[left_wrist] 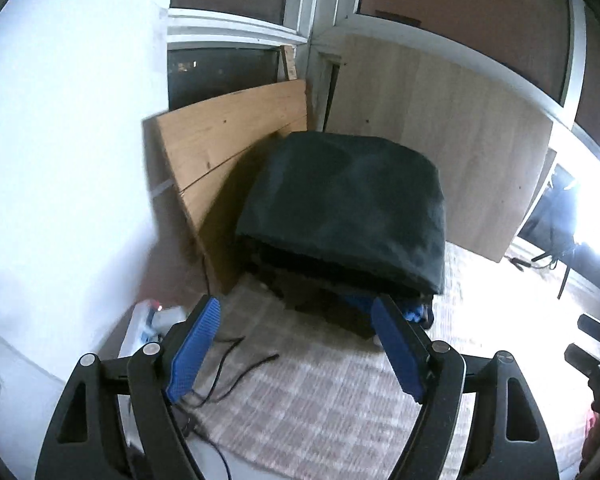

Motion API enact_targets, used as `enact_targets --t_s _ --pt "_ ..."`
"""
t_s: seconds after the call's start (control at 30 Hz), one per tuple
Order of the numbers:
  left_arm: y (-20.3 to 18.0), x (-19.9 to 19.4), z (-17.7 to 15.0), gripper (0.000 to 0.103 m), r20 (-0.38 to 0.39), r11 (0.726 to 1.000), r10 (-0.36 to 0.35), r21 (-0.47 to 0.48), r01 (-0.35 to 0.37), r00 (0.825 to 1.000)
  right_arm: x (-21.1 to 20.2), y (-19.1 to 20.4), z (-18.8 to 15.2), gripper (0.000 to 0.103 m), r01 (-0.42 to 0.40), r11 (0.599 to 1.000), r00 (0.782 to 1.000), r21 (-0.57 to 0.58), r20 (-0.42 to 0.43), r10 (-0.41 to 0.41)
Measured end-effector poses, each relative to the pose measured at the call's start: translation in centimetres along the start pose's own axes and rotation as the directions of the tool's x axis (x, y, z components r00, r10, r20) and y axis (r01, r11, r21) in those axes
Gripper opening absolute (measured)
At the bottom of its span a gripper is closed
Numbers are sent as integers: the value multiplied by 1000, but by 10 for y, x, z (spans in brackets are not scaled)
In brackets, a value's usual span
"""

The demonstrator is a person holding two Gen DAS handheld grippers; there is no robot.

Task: Fold clothes

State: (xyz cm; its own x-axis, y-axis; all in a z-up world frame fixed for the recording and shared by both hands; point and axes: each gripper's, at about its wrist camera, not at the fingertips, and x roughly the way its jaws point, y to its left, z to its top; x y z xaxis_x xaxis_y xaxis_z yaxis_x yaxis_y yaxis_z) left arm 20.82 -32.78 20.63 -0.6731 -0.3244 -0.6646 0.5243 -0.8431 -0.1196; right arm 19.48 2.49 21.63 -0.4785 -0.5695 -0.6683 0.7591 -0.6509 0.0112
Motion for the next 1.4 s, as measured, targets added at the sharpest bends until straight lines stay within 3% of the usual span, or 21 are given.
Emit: enact_targets --t_s 0.3,0.6,0.73,0.8,1.4 --pt "-21 -36 -22 78 21 1000 26 17 -26 999 -6 -10 -36 70 0 996 999 87 -43 4" --pt "-27 -56 -26 82 25 1000 -18 18 18 1000 -18 -23 -56 70 33 989 999 146 -46 -26" --pt "-30 -61 -26 86 30 999 -35 23 34 999 -20 -30 -60 70 40 983 998 176 -52 -31" --pt "-28 -63 -26 94 33 999 -47 19 46 998 -20 -31 -61 70 44 982 998 185 -53 -35" --pt "-13 -70 -29 95 44 999 -50 -1 50 998 -12 -14 -56 70 49 986 997 161 -64 -39"
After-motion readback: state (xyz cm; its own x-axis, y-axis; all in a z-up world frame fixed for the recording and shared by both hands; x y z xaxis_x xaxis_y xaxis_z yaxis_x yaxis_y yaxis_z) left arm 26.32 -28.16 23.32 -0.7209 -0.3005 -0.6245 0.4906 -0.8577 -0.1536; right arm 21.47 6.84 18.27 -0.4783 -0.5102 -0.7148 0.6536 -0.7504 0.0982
